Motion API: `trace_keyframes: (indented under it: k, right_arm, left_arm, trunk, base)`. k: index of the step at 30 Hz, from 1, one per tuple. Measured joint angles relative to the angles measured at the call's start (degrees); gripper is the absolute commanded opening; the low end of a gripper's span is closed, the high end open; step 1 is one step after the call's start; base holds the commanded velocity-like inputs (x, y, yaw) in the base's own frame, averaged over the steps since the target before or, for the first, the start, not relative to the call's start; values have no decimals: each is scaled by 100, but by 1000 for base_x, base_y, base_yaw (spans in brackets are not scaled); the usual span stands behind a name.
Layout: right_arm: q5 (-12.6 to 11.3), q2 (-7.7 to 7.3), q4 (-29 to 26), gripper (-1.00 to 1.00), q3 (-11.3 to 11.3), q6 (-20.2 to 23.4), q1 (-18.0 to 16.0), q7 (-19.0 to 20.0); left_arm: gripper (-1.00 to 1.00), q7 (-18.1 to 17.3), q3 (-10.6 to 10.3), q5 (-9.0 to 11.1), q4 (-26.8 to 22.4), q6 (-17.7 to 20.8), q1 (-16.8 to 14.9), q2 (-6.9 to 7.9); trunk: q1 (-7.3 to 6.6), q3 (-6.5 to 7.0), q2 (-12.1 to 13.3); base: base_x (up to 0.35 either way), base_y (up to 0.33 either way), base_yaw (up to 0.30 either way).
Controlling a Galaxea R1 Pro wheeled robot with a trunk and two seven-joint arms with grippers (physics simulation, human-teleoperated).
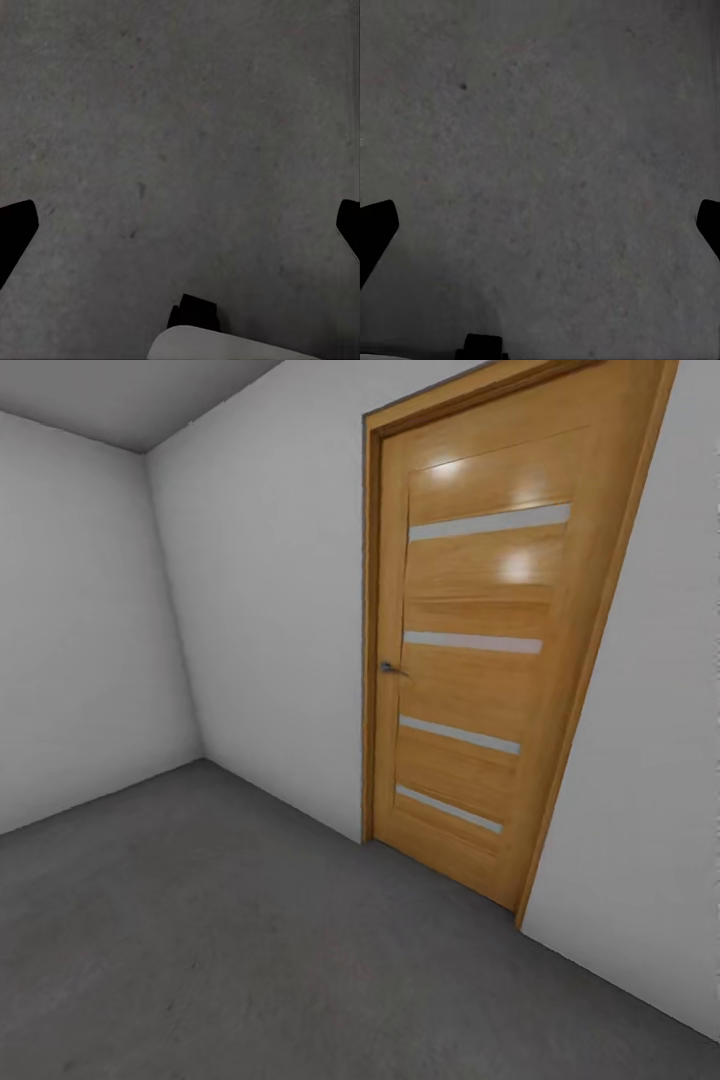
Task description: Move the two storage containers from the living room to the garage. In the garage, place one container on the floor and stack the other container on top of it (either order is fine).
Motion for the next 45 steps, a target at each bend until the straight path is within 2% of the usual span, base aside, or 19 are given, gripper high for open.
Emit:
trace_keyframes:
  k: [4,8,45]
  right_arm:
    - [-1,6,442,100,7,-744,6,-7]
    - [-2,17,632,100,8,-1028,7,-15]
    - [6,28,675,100,17,-1068,8,-24]
  left_arm:
    - [100,0,0,0,0,0,0,0]
    - [100,0,0,0,-1,0,1,0]
    - [100,0,9,0,0,8,0,8]
  trunk:
    - [0,17,0]
    - [0,31,0]
    - [0,165,0]
  base:
    - [290,196,-221]
    - [290,196,-134]
    - [290,196,-256]
